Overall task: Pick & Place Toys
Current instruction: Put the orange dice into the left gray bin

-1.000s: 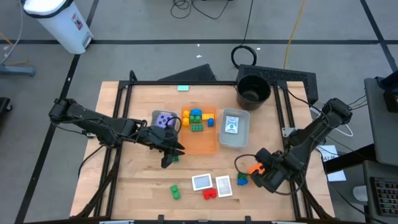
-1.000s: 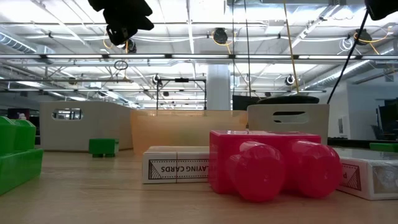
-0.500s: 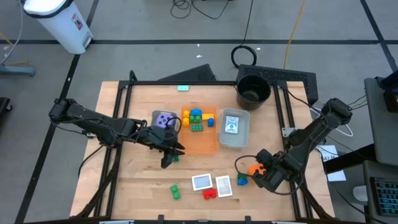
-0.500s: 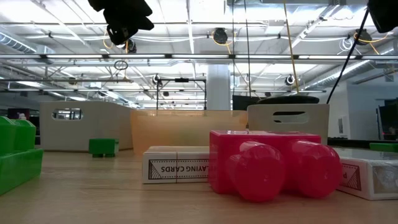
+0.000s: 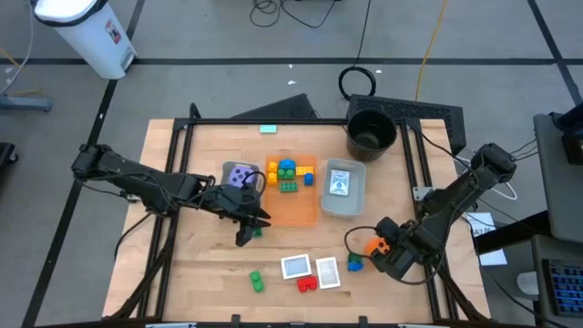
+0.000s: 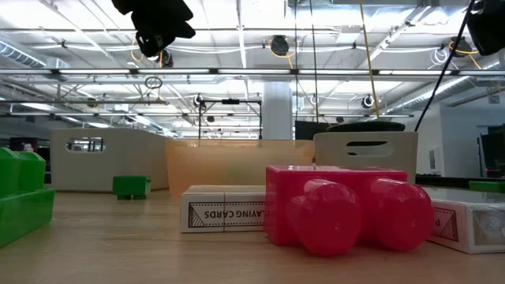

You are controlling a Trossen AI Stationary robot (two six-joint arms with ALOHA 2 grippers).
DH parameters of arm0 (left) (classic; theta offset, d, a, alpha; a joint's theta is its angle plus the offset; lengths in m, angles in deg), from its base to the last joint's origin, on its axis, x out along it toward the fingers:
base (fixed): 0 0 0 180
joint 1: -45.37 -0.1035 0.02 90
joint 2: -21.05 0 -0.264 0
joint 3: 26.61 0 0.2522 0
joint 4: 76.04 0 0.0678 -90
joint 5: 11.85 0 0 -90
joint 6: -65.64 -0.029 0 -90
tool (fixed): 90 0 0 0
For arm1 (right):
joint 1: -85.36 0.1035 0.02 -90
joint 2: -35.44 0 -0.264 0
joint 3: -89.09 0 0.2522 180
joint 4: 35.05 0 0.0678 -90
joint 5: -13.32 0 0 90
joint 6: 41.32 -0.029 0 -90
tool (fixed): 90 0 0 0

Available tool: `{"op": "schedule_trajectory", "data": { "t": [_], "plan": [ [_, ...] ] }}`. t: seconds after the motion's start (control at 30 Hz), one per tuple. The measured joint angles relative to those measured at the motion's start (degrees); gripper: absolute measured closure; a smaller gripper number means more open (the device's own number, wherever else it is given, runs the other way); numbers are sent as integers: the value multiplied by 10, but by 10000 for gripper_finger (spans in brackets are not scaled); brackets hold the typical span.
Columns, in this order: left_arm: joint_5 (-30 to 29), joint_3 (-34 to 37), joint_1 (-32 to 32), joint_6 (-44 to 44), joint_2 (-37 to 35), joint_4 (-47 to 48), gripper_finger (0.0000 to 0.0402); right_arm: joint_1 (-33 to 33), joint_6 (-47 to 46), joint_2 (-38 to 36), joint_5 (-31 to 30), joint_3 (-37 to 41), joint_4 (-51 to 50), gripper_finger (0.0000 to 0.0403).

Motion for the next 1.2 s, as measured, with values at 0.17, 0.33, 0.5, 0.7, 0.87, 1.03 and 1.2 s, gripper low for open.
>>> {"op": "schedule_trajectory", "data": {
  "t": [0.17,0.33,0.5,0.7,0.87,1.03,1.2],
  "plan": [
    [0,0,0,0,0,2,289,-1,-2,1,0,21,39,6],
    [0,0,0,0,0,2,289,-4,5,0,1,28,47,6],
    [0,0,0,1,0,2,289,-5,8,0,2,40,79,6],
    [0,0,0,1,0,2,289,-5,12,0,2,43,90,6],
    [0,0,0,1,0,2,289,-5,18,0,3,43,88,6],
    [0,0,0,1,0,2,289,-5,21,0,3,43,88,6],
    [0,0,0,1,0,2,289,-5,24,0,13,42,88,6]
  ]
}}
